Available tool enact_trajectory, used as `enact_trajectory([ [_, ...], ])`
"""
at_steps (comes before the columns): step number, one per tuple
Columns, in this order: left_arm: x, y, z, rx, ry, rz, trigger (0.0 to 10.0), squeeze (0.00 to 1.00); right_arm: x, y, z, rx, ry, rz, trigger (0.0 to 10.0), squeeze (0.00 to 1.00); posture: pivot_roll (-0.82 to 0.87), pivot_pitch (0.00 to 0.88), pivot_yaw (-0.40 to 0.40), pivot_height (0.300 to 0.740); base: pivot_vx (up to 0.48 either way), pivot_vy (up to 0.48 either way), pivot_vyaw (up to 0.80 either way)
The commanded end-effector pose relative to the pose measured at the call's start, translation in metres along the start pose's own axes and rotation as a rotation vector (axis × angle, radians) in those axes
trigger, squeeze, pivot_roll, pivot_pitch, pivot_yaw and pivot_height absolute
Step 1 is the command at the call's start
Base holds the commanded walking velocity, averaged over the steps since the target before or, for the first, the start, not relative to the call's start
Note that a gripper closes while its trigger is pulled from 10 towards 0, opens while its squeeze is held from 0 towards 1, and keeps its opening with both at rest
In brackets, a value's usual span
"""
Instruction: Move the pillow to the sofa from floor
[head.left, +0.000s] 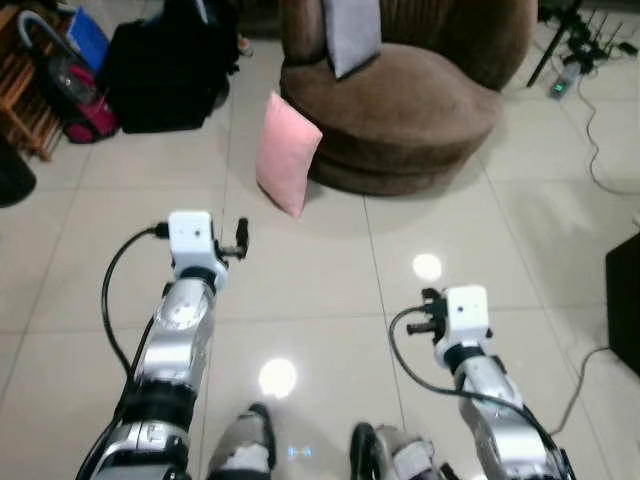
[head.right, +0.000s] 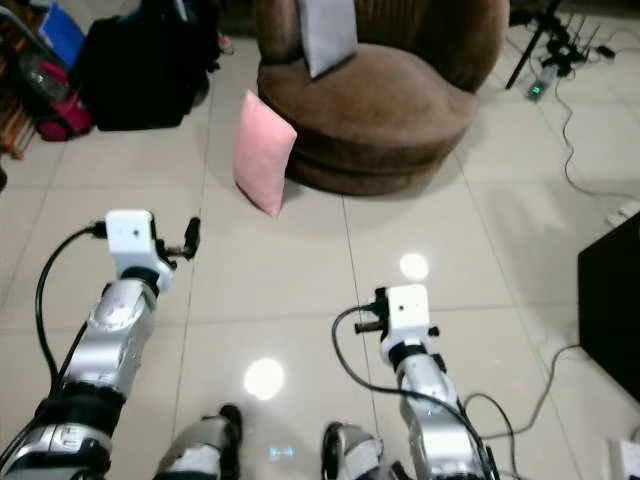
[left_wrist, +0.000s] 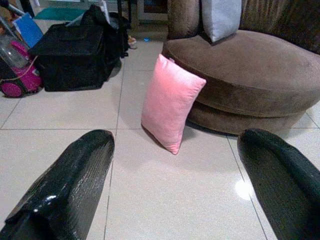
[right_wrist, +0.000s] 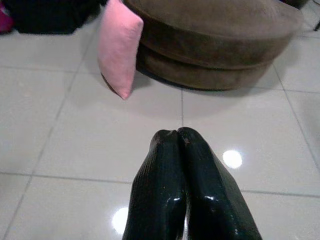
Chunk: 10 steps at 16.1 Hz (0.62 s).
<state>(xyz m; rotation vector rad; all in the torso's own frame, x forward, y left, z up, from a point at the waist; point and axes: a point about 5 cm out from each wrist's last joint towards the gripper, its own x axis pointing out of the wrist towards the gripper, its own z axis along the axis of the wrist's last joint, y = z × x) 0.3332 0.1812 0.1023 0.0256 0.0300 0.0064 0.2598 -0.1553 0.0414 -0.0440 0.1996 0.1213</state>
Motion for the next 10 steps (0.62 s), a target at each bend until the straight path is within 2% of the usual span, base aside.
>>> enact_trajectory([
  [1,0.0002,-0.0019,-0.0036,0.013,0.018,0.002,10.0,0.0,-0.0035,-0.0021,-0.0035,-0.002,0.018,-0.009,10.0,0.0,-0.12,0.244,-0.07,0.74,0.0,0.0,0.0],
  [6,0.0008,-0.0033,-0.0026,-0.002,0.009,0.014,10.0,0.0,-0.0037,-0.0032,-0.0032,-0.004,0.019,-0.009,10.0,0.0,-0.12,0.246,-0.075,0.74,0.0,0.0,0.0],
  [10,-0.0005,-0.0063,-0.0028,-0.01,0.005,-0.021,10.0,0.0,-0.0066,-0.0032,-0.0033,-0.005,0.019,-0.009,10.0,0.0,-0.12,0.262,-0.079,0.74,0.0,0.0,0.0],
])
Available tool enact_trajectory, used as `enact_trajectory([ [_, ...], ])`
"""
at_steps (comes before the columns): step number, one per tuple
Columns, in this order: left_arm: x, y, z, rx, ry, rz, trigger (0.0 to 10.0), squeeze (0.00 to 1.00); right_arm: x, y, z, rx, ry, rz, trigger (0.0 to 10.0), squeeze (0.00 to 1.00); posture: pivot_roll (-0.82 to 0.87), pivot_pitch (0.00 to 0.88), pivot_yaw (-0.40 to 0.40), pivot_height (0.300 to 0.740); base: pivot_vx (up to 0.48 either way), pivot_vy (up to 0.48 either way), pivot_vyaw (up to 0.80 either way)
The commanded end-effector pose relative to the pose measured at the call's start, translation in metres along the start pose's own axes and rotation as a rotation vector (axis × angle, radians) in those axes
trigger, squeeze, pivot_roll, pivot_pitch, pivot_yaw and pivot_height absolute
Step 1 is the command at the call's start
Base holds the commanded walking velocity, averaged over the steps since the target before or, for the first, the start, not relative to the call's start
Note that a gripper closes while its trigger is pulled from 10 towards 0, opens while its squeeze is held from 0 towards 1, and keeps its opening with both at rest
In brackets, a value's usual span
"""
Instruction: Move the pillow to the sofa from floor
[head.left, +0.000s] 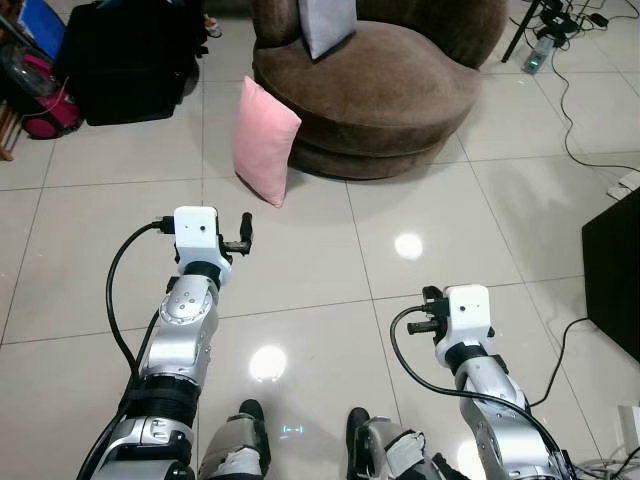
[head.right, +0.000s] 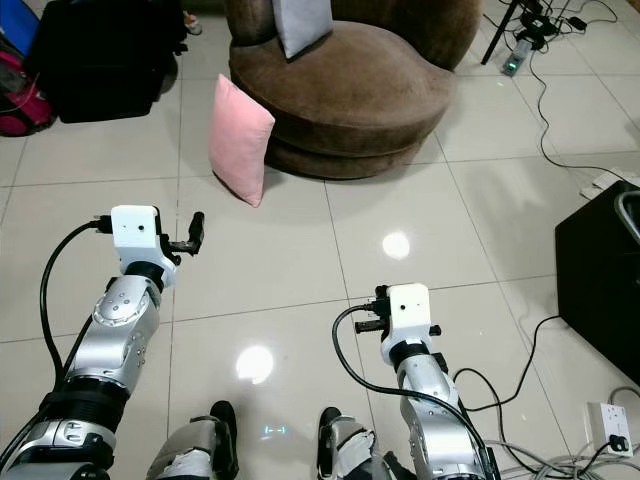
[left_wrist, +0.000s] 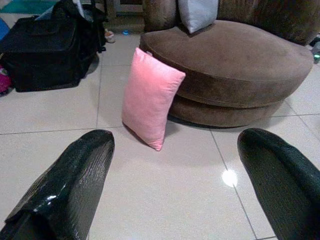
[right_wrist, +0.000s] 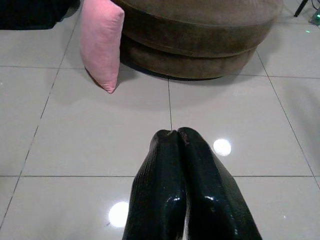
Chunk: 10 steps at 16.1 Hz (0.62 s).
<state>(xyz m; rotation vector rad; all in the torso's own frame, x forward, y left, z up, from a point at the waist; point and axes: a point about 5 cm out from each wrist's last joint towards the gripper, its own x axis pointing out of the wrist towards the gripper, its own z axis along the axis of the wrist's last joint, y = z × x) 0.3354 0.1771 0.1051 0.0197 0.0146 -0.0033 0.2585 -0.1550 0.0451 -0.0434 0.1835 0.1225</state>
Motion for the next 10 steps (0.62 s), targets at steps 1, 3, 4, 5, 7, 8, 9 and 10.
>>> enact_trajectory([
  [1,-0.0024,-0.0026,-0.0057,-0.008,0.02,-0.012,10.0,0.0,-0.0052,-0.003,-0.0071,-0.006,0.036,-0.009,10.0,0.0,-0.13,0.259,-0.078,0.74,0.0,0.0,0.0],
  [3,-0.0014,-0.0022,-0.0041,-0.004,0.014,-0.012,10.0,0.0,-0.0047,-0.0025,-0.0055,-0.002,0.029,-0.011,10.0,0.0,-0.13,0.261,-0.074,0.74,0.0,0.0,0.0],
  [4,-0.0011,-0.0026,-0.0035,-0.007,0.01,-0.019,10.0,0.0,-0.0048,-0.0026,-0.0053,-0.002,0.028,-0.013,10.0,0.0,-0.13,0.26,-0.074,0.74,0.42,0.0,0.0],
  [5,-0.001,-0.0025,-0.0031,-0.005,0.005,-0.021,10.0,0.0,-0.0051,-0.0025,-0.0053,-0.002,0.028,-0.012,10.0,0.0,-0.13,0.259,-0.072,0.74,0.48,0.0,0.0],
  [7,-0.0012,-0.0016,-0.0038,-0.013,0.005,-0.014,10.0,0.0,-0.0061,-0.003,-0.0065,-0.003,0.032,-0.014,10.0,0.0,-0.13,0.255,-0.071,0.74,0.48,0.0,0.0],
  [8,-0.0012,-0.0016,-0.0037,-0.013,0.005,-0.014,10.0,0.0,-0.0063,-0.0031,-0.0068,-0.003,0.033,-0.014,10.0,0.0,-0.13,0.255,-0.071,0.74,0.48,0.0,0.0],
  [9,-0.0012,-0.0015,-0.004,-0.011,0.008,-0.014,10.0,0.0,-0.0059,-0.0028,-0.0073,-0.004,0.035,-0.013,10.0,0.0,-0.13,0.25,-0.072,0.74,0.48,0.0,0.0],
  [10,-0.0011,-0.0011,-0.0043,-0.008,0.011,-0.013,10.0,0.0,-0.0054,-0.0024,-0.0068,-0.004,0.034,-0.012,10.0,0.0,-0.13,0.247,-0.071,0.74,0.48,0.0,0.0],
])
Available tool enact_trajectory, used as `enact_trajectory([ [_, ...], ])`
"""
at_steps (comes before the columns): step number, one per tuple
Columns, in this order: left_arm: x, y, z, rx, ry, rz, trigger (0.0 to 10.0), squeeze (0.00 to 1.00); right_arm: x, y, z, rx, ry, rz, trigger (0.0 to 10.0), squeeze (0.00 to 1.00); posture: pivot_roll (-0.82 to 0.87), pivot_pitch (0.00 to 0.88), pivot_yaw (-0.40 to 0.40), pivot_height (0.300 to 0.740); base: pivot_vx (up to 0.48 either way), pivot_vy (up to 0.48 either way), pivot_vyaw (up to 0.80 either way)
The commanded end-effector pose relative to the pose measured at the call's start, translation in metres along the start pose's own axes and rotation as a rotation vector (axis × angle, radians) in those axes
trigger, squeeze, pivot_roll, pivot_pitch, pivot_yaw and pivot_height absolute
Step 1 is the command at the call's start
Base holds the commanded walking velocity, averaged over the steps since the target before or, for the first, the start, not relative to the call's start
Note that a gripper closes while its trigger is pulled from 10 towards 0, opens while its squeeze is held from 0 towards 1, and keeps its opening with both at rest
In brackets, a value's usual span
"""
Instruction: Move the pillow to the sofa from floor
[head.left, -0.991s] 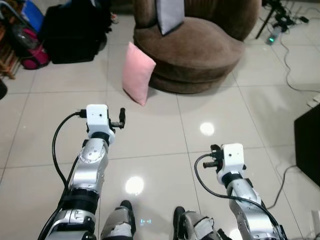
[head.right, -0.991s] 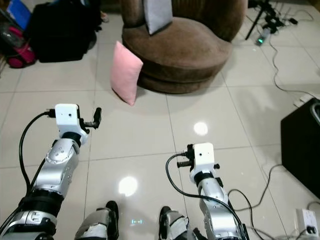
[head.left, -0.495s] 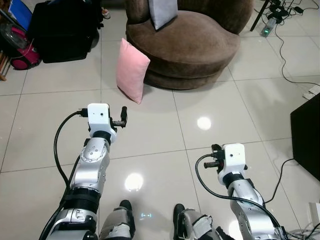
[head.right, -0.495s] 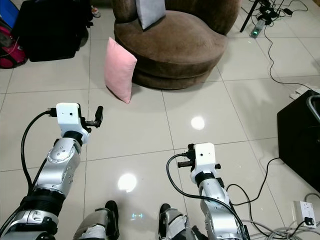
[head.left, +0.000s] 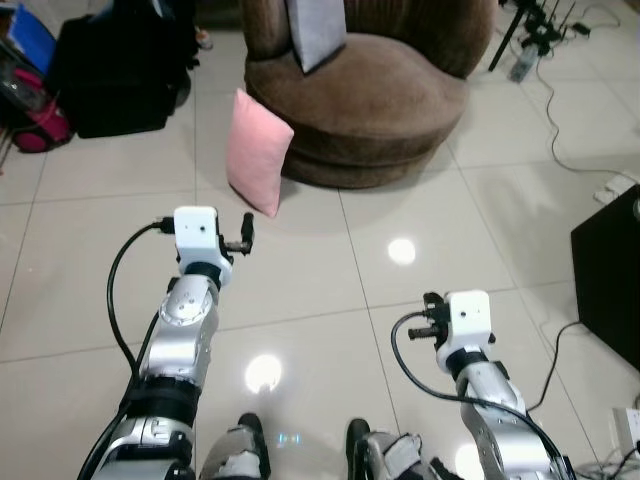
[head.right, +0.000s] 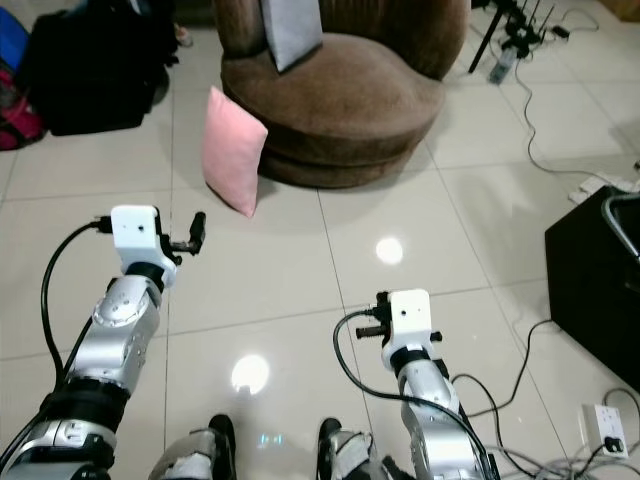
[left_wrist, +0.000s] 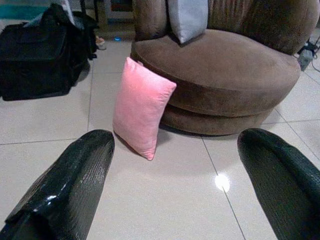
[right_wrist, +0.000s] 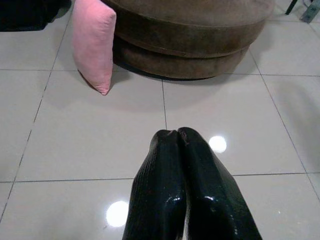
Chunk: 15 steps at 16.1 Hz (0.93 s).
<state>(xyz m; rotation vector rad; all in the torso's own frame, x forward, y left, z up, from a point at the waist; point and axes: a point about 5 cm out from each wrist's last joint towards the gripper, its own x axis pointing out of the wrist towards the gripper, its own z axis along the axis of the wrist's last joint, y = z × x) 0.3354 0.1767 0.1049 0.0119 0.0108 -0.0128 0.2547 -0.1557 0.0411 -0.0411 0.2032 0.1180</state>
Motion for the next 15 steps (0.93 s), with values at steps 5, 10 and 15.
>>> enact_trajectory([
  [5,0.0003,-0.0006,-0.0033,-0.001,0.015,-0.015,10.0,0.0,0.0,-0.0011,-0.0027,-0.007,0.015,-0.005,10.0,0.0,-0.12,0.237,-0.07,0.74,0.37,0.0,0.0],
  [10,0.0013,-0.0016,-0.004,-0.015,0.022,-0.017,10.0,0.0,0.0022,-0.0016,-0.0012,-0.009,0.013,-0.004,10.0,0.0,-0.12,0.23,-0.07,0.74,0.472,0.0,0.0],
  [15,0.0024,-0.0016,-0.0037,-0.017,0.022,-0.022,10.0,0.0,0.0035,-0.0013,-0.0012,-0.008,0.012,-0.005,10.0,0.0,-0.12,0.227,-0.068,0.74,0.469,0.0,0.0],
])
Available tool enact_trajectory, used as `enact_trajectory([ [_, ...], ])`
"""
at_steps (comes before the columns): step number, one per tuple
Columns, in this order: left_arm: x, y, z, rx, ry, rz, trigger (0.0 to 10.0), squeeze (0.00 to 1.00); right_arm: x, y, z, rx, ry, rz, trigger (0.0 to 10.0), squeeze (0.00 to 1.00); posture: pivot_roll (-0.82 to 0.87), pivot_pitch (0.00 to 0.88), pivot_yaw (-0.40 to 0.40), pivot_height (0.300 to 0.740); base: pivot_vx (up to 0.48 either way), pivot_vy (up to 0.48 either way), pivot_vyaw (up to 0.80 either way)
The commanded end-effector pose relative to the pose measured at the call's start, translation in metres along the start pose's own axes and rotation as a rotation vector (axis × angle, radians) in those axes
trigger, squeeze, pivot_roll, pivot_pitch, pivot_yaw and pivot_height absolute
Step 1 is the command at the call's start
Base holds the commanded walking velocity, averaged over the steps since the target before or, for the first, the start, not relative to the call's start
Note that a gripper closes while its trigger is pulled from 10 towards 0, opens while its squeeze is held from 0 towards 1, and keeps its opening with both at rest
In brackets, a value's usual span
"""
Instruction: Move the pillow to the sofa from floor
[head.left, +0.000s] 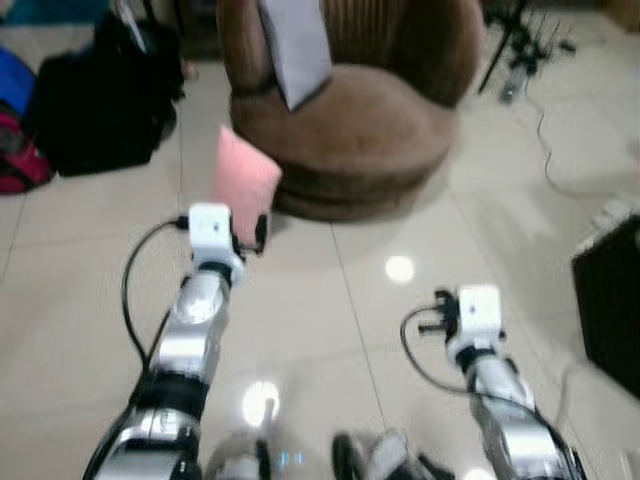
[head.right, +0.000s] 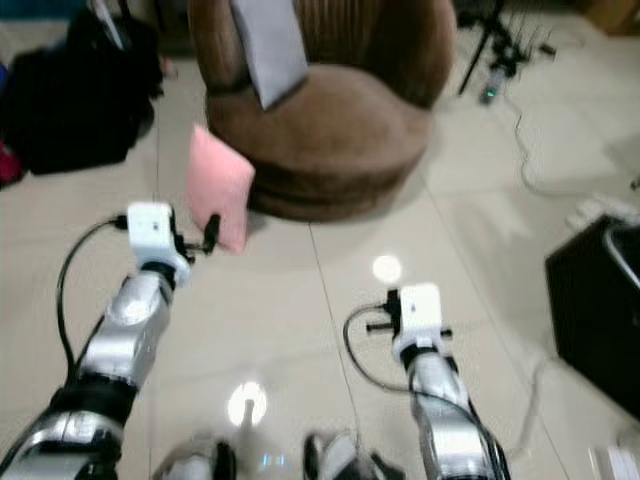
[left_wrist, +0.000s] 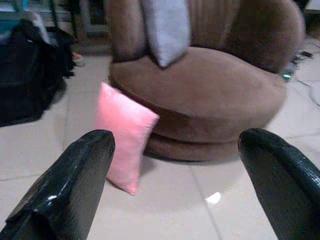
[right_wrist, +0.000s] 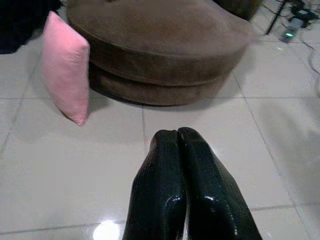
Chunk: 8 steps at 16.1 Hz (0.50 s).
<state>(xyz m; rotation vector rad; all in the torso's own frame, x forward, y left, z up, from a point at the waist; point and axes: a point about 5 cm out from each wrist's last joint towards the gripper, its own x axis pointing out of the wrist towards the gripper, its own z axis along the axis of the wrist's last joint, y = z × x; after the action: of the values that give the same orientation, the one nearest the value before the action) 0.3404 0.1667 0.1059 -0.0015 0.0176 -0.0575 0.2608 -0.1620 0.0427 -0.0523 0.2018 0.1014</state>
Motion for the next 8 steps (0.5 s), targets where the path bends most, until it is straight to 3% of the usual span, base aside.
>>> enact_trajectory([
  [1,-0.0029,0.0084,-0.0049,-0.004,0.017,0.025,10.0,0.0,-0.0017,0.0058,-0.0035,0.001,0.012,0.013,10.0,0.0,-0.12,0.227,-0.067,0.74,0.469,0.0,0.0],
  [8,-0.0021,0.0076,-0.0043,-0.004,0.015,0.025,10.0,0.0,-0.0012,0.0049,-0.0034,-0.001,0.013,0.01,10.0,0.0,-0.12,0.229,-0.067,0.74,0.465,0.0,0.0],
])
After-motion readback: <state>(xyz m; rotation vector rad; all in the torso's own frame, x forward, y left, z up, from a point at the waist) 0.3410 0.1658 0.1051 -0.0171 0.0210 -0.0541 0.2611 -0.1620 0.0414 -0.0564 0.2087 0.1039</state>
